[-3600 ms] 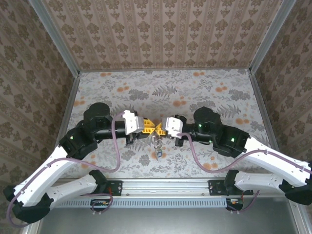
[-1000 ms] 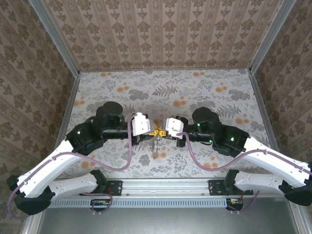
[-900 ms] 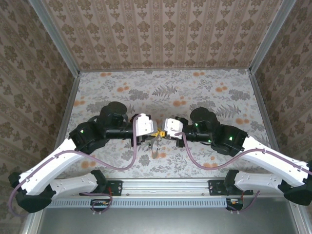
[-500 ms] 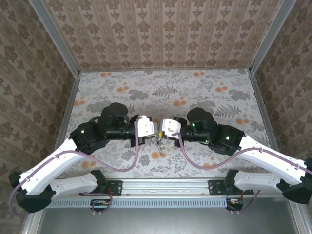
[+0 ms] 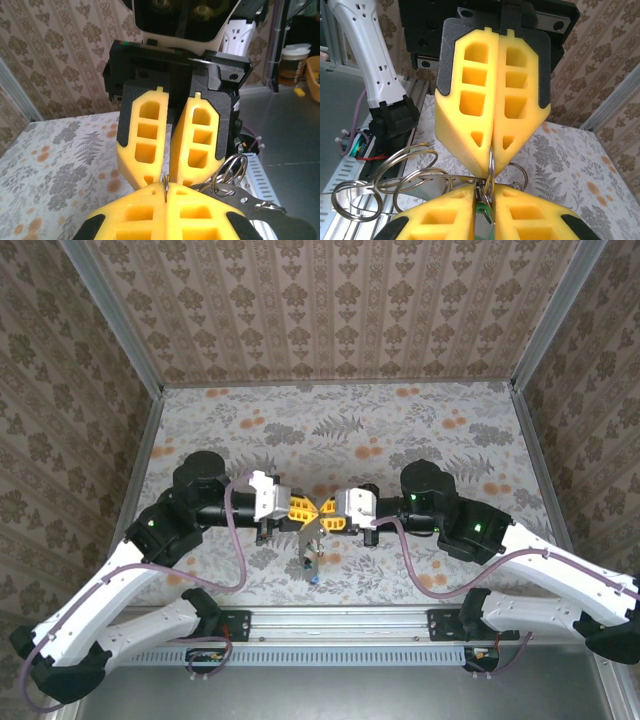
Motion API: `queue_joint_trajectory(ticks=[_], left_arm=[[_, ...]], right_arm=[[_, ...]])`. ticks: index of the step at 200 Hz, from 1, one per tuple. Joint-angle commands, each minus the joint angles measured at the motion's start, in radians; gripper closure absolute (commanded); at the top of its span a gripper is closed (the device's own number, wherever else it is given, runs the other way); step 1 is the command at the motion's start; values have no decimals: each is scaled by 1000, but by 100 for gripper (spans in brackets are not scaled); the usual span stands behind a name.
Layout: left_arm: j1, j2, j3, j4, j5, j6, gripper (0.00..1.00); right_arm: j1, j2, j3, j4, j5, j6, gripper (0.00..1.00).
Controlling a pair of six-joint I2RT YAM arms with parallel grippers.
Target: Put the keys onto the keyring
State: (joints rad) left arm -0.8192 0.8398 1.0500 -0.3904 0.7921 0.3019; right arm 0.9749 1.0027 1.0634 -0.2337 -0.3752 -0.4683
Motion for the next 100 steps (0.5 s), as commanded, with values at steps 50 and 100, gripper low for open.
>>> queue_joint_trajectory(ticks=[50, 100], left_arm=[[23, -32, -49, 184, 106, -92, 100], [2, 6, 45, -76, -72, 49, 91]], right_arm=[[-10, -43, -11, 33, 1, 19, 100], [-10, -81, -26, 27, 106, 9, 100]])
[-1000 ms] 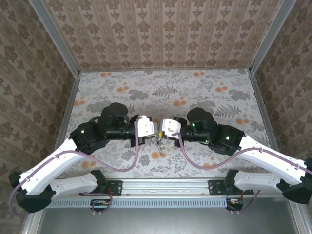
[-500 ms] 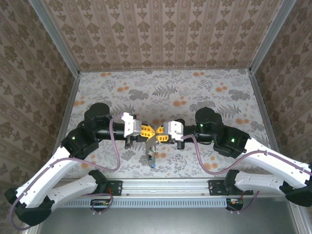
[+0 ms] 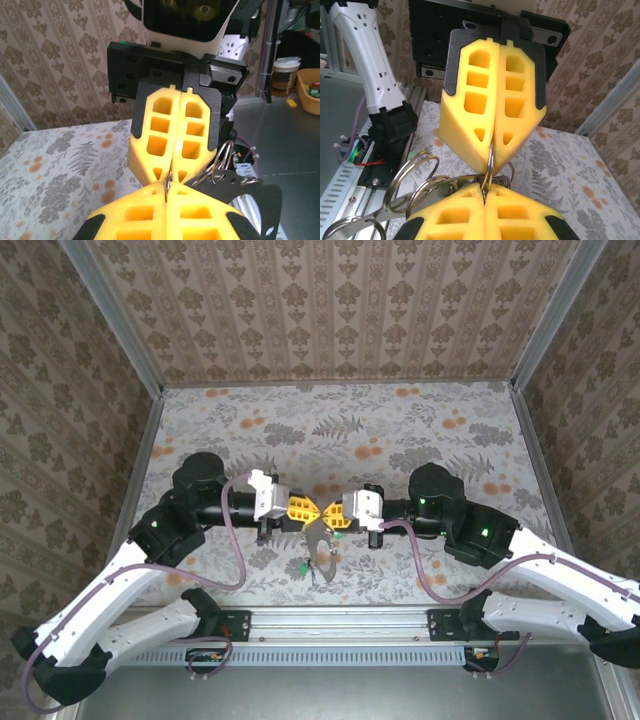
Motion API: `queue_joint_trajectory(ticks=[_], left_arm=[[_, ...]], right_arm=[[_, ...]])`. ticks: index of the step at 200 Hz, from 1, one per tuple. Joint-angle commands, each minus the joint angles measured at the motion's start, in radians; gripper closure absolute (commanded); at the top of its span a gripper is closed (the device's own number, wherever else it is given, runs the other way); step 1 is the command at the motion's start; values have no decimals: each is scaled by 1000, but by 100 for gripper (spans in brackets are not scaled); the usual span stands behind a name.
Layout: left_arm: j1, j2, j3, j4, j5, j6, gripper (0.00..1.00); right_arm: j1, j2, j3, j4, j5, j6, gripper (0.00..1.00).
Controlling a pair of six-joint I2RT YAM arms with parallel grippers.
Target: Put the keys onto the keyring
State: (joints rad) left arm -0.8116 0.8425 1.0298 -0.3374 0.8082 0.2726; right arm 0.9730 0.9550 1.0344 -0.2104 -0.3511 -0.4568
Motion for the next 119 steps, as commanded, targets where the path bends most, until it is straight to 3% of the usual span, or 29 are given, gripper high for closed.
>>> queue_joint_trajectory(ticks=[1, 30, 119], left_arm=[[-6, 4, 66, -130, -91, 81, 90], [-22, 35, 101, -207, -155, 129, 83], [-68, 114, 136, -262, -230, 183, 81]], right_arm=[[-8, -33, 4, 2, 84, -3, 100], [-6, 9, 39, -49, 105, -11, 100], [1, 54, 59, -80, 106, -27, 100]])
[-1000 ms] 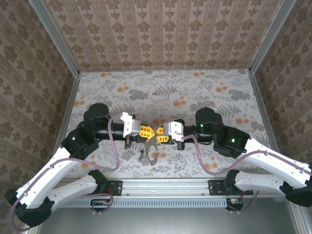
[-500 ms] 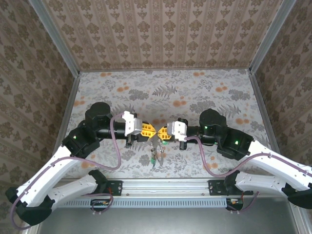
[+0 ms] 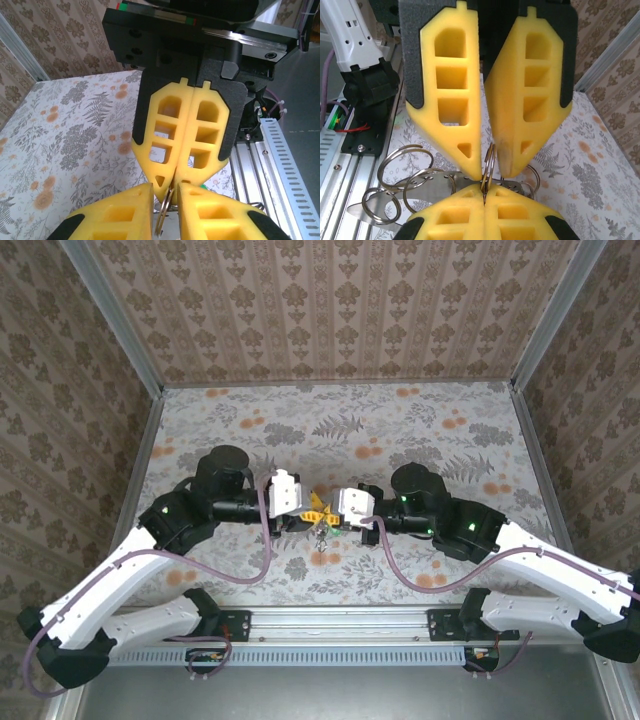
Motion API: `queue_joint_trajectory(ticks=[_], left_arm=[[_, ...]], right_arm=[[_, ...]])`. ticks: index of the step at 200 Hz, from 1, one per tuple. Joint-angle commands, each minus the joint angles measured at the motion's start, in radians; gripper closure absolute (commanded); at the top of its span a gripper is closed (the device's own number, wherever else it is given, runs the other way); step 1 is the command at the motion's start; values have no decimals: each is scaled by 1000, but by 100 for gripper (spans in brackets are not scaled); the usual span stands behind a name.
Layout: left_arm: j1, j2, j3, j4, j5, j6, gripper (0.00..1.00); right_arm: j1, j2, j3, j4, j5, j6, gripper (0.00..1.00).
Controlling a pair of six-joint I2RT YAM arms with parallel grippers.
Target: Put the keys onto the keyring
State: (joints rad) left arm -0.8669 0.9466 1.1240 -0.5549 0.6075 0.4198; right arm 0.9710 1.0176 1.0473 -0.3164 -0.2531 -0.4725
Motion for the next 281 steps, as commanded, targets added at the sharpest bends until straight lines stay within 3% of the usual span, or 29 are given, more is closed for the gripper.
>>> queue_joint_trajectory(ticks=[1, 39, 69, 88, 105, 125, 149, 190, 209, 228, 281], left_arm=[[-13, 10, 41, -46, -30, 37, 81], [-30, 26, 50, -59, -53, 48, 100], [-28, 18, 41, -49, -43, 42, 100], [-28, 38, 55, -96, -58, 52, 81], [-30, 49, 51, -121, -85, 57, 78], [-29, 48, 42, -118, -90, 55, 80], [-30, 39, 41, -101, -92, 53, 100], [-23, 6, 38, -78, -41, 56, 100], [-6, -17, 28, -52, 10, 47, 100], [16, -42, 18, -22, 78, 32, 100], [84, -89, -5, 56, 219, -5, 100]], right_arm=[[3, -8, 46, 25, 8, -12, 100], [3, -22, 32, 42, 3, -13, 100], [5, -37, 19, 46, 5, -16, 100], [5, -43, 14, 48, 10, -18, 100], [5, -48, 10, 51, 12, -19, 100], [5, -51, 8, 52, 9, -20, 100], [7, -49, 12, 50, 8, -19, 100], [6, -67, -1, 64, -5, -9, 100], [6, -73, -17, 81, -10, 4, 80], [6, -77, -29, 84, -6, 20, 70], [6, -94, -45, 97, -24, 42, 68]])
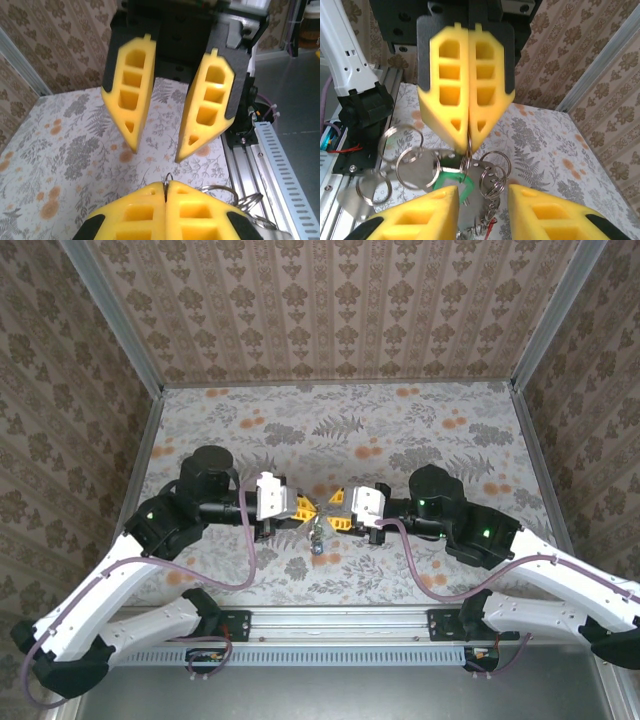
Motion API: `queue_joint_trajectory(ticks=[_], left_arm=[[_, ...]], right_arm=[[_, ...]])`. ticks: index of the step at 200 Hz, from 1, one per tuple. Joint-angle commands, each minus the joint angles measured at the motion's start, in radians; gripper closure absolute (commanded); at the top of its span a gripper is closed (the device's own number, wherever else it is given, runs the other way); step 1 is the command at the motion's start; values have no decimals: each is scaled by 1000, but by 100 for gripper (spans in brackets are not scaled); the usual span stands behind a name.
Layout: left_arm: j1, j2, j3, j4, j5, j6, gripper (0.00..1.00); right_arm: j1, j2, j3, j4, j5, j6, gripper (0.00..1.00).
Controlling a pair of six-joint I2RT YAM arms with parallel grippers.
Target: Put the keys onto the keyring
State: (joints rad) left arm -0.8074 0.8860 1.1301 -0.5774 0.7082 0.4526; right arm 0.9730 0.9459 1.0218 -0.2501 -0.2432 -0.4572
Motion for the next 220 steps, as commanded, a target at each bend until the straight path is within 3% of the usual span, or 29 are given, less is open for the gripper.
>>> queue_joint_trajectory(ticks=[1, 84, 220], left_arm=[[25, -29, -12, 80, 120, -38, 100], [43, -29, -29, 115, 174, -67, 100], [44, -39, -36, 106, 161, -66, 100]], right_arm=[[4, -23, -20, 32, -36, 26, 68], [4, -20, -29, 117, -117, 46, 66], [3, 23, 13, 118, -171, 58, 83]])
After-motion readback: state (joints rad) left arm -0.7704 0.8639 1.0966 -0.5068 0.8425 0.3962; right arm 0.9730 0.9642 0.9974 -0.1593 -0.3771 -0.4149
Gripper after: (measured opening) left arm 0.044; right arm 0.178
